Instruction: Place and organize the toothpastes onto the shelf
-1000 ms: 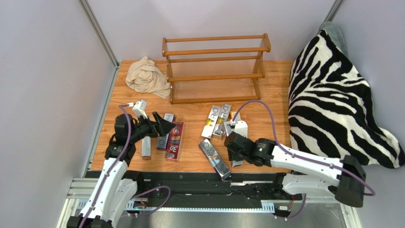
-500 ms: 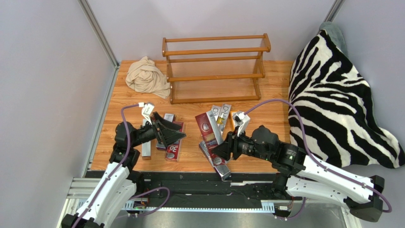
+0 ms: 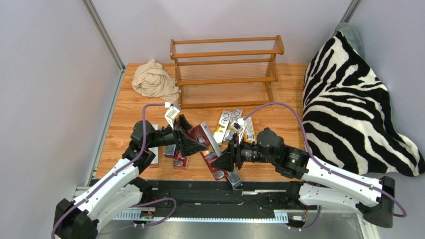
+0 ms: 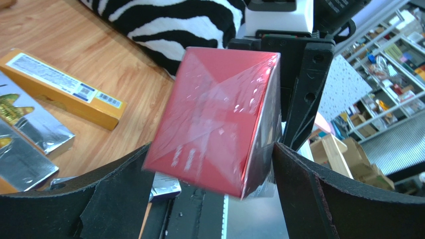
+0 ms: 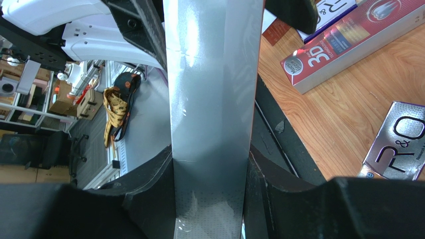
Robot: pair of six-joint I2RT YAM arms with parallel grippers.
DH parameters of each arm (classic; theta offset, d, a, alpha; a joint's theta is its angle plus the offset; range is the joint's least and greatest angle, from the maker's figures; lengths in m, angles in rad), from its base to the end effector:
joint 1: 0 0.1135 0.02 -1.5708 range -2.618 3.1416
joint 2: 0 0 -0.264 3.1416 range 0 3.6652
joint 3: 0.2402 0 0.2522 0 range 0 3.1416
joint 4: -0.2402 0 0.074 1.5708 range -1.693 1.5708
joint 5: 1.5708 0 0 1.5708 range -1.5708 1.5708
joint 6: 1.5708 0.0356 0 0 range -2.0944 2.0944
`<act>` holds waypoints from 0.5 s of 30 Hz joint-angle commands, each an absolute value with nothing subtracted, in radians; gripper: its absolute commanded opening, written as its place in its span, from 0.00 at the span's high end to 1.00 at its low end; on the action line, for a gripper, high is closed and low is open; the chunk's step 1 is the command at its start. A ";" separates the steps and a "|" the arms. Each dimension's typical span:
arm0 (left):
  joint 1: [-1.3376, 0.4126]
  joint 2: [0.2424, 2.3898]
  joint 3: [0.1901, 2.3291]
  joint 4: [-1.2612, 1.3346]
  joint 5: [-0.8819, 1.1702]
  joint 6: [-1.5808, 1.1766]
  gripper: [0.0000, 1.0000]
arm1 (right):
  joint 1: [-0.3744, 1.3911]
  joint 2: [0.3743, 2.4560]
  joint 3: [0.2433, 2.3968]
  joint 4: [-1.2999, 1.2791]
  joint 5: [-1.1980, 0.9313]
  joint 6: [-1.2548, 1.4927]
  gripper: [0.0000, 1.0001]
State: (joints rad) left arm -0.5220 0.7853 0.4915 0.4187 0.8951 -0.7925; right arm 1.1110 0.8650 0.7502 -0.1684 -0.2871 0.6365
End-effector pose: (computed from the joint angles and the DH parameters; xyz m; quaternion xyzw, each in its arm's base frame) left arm 0.1427 -0.1142 0.2986 0.2411 0.6347 -0.6397 0.3603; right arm 0.0810 0.1862 0.3158 -0.2695 0.7492 0.5289 0.2936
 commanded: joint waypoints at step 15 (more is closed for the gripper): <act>-0.609 0.769 0.540 0.541 0.815 -0.747 0.62 | 1.117 0.856 0.772 -0.129 -0.256 0.600 0.65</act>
State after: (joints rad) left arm -0.6201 0.7925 0.5190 0.4618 0.9005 -0.8139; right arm 1.1126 0.8818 0.7502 -0.1482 -0.3138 0.5591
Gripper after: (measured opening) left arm 0.517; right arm 0.446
